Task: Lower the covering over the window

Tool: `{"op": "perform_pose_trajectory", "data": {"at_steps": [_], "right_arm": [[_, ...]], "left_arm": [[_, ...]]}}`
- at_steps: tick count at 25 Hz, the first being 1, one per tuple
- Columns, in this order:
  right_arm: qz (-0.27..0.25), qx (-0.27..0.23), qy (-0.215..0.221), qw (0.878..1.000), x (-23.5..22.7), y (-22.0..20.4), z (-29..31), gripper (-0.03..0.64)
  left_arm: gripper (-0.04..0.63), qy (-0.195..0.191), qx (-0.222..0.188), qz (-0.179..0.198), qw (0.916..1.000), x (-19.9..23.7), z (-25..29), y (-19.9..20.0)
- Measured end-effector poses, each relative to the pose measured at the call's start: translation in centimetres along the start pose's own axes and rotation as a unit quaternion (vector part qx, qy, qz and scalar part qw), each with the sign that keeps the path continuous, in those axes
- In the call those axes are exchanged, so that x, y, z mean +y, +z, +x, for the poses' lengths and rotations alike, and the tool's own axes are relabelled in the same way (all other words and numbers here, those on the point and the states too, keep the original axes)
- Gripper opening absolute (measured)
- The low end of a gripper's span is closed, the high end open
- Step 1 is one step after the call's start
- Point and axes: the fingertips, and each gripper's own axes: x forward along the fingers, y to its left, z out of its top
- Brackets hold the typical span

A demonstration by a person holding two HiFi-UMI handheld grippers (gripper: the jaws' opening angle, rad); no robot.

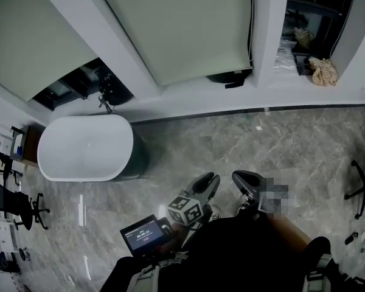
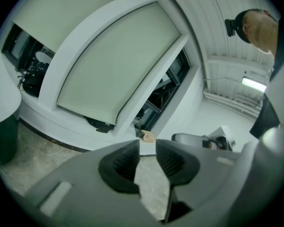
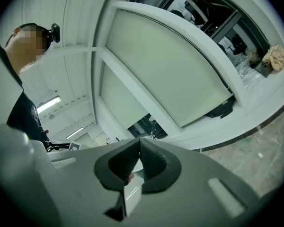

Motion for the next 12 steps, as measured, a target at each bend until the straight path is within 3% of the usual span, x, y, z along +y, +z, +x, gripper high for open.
{"op": "perform_pose_trajectory", "data": {"at_steps": [12], "right_arm": [[-0.005, -0.032, -0.008, 0.999, 4.0, -3.5, 0.9, 0.006]], "left_arm": [[0.104, -0.034, 0.004, 0.03, 0.999, 0.5, -4.1, -1.1]]}}
